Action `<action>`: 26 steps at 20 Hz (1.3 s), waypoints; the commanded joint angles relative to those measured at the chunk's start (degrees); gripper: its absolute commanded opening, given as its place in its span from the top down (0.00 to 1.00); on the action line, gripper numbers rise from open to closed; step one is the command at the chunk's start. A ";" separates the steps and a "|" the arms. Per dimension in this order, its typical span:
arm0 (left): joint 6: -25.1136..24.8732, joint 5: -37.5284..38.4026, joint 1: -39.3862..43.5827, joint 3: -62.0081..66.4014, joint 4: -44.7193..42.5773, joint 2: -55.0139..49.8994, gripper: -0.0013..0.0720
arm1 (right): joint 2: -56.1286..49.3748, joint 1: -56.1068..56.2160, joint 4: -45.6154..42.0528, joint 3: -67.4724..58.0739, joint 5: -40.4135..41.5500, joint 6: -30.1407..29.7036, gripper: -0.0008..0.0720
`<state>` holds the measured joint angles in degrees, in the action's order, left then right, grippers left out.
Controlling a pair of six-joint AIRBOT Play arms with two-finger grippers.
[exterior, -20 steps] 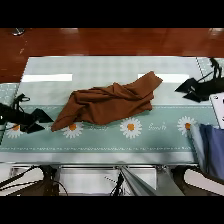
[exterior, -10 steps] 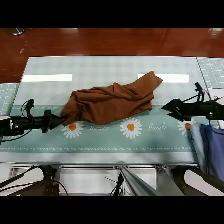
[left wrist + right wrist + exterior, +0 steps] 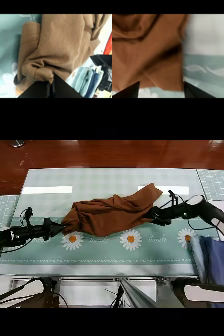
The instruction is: Fold the shirts.
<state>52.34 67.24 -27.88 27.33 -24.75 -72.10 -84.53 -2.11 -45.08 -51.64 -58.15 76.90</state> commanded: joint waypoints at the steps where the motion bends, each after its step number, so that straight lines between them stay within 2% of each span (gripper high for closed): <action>1: -0.26 0.02 0.04 0.02 0.39 0.00 0.96 | -6.64 4.81 0.04 -6.91 -1.33 2.25 0.14; 3: -0.26 0.17 0.04 0.02 0.39 0.00 0.96 | -8.68 7.15 0.07 -9.42 -2.23 3.34 0.18; 4: -0.26 0.31 0.04 0.02 0.39 0.00 0.96 | -9.11 8.15 0.04 -10.45 -2.62 3.43 0.32; 5: -0.26 0.35 0.04 0.04 0.39 0.00 0.96 | -9.09 8.81 -0.09 -11.06 -2.58 3.30 0.58; 6: -0.26 0.48 0.04 0.11 0.44 0.02 0.96 | -9.09 9.11 -0.09 -11.96 -3.17 2.56 0.91; 7: -0.57 1.20 0.04 0.55 0.76 0.15 0.96 | -9.07 9.11 -0.07 -13.20 -4.20 2.23 0.96; 10: -4.31 7.48 0.04 5.22 7.87 2.69 0.96 | -6.80 7.72 -3.67 -23.17 -10.14 3.19 0.96; 12: -4.28 8.79 0.04 11.96 19.67 8.02 0.96 | -3.06 6.78 -10.03 -35.15 -11.82 6.93 0.96; 14: -4.09 5.60 0.02 21.70 30.56 14.14 0.96 | 0.31 6.10 -16.35 -50.69 -13.49 9.44 0.96; 16: -3.41 -0.24 0.02 33.97 33.75 19.43 0.96 | 3.26 6.10 -21.51 -66.79 -16.50 10.21 0.96; 18: -2.93 -6.62 -0.11 47.82 30.60 23.67 0.96 | 8.87 6.10 -23.04 -75.08 -16.00 10.12 0.96; 20: 0.59 -11.87 -0.46 61.29 20.59 27.26 0.96 | 17.84 6.12 -25.81 -74.12 -14.47 9.29 0.96; 22: 8.24 -12.33 -0.44 71.80 8.09 30.56 0.96 | 26.32 6.10 -28.46 -72.08 -13.11 8.61 0.96; 24: 11.43 -10.62 -0.44 77.94 -1.53 34.67 0.96 | 33.44 6.10 -31.93 -70.69 -10.10 8.70 0.96; 26: 14.36 -10.56 -0.44 78.86 -11.58 39.76 0.96 | 38.71 6.10 -33.75 -70.38 -10.10 8.92 0.96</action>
<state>60.69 58.15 -28.27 99.42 -20.25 -38.39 -54.33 4.01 -74.22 -121.99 -69.95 85.76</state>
